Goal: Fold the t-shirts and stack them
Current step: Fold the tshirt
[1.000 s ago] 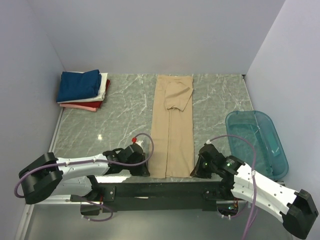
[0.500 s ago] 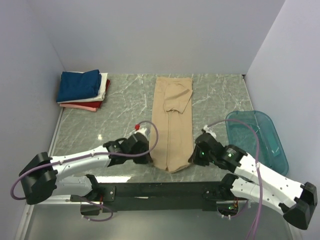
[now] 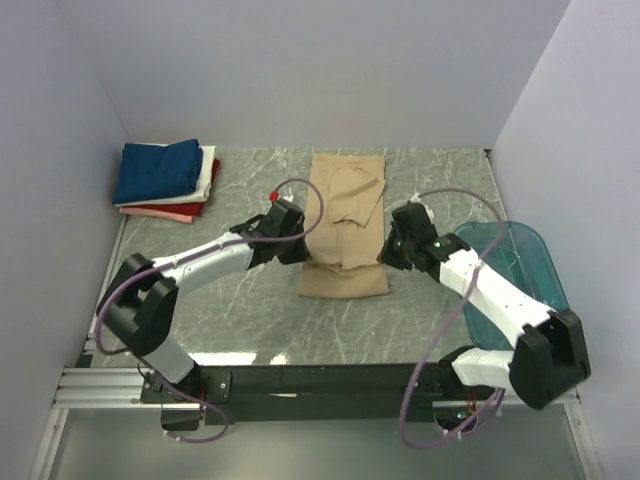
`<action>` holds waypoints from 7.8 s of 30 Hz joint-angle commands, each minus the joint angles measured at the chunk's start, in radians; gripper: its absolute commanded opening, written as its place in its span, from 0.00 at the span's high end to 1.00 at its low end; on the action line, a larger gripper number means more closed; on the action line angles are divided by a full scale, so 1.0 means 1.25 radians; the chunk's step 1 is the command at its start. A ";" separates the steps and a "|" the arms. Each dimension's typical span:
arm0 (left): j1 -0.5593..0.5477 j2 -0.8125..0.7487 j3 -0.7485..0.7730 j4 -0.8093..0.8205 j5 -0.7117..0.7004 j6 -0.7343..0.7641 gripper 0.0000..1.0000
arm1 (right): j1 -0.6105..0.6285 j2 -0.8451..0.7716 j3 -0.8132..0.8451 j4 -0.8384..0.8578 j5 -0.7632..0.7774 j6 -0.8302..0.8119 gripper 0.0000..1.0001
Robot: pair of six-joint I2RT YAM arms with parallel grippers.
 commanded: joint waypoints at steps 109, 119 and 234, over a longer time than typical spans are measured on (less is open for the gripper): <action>-0.112 -0.218 -0.379 0.137 0.016 -0.130 0.99 | 0.133 -0.125 -0.390 0.179 -0.124 0.072 0.68; -0.093 -0.312 -0.267 0.057 -0.058 -0.069 0.88 | 0.133 -0.262 -0.267 0.073 -0.071 0.056 0.68; -0.051 -0.244 -0.373 0.132 0.073 -0.093 0.47 | -0.127 -0.188 -0.399 0.164 -0.372 -0.060 0.64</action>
